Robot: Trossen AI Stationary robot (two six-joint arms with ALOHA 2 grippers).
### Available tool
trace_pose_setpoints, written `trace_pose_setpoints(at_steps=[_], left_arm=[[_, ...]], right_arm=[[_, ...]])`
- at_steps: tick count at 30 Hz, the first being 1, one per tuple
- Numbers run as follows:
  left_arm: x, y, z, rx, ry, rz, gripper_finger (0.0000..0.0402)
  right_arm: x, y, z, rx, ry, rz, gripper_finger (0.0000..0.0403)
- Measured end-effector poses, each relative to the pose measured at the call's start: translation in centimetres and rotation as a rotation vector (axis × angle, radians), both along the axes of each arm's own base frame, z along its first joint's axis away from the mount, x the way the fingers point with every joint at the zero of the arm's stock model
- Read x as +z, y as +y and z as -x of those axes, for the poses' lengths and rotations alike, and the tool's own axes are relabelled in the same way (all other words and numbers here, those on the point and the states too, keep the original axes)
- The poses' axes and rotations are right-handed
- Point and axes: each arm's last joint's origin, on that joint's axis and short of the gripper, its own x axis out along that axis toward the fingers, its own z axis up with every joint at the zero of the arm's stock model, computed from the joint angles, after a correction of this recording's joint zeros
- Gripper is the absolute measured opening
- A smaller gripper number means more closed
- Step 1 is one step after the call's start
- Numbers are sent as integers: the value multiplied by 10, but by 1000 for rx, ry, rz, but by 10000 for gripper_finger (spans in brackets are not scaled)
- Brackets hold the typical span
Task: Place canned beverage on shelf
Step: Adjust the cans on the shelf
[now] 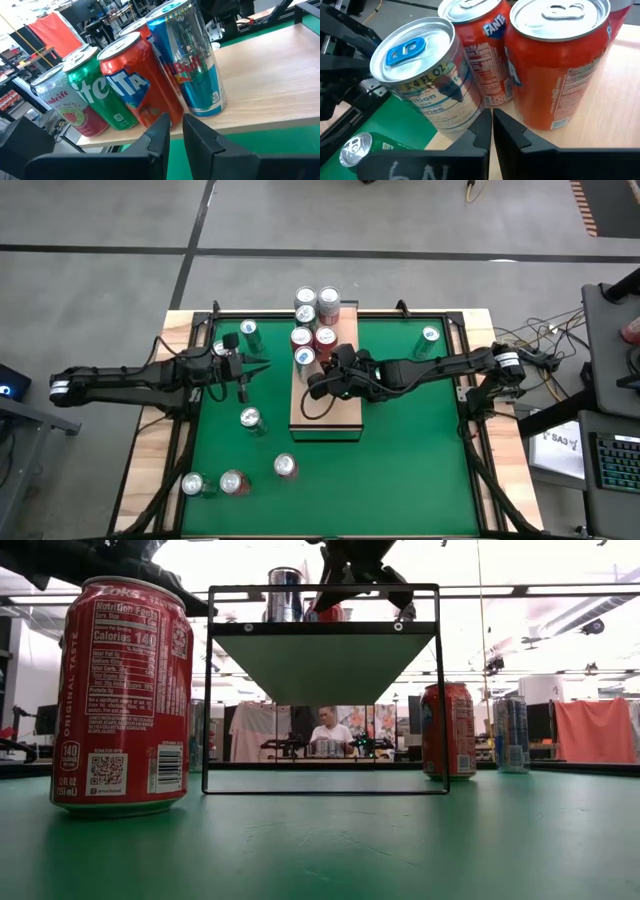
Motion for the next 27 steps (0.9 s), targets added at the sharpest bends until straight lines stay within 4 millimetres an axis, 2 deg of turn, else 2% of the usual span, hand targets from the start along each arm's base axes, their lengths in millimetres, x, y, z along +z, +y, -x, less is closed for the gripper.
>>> trace_pose_setpoints(at_steps=[27], left_arm=[[1, 0, -1, 0, -11, 1, 37]], right_arm=[[5, 3, -8, 32, -55, 57, 9]])
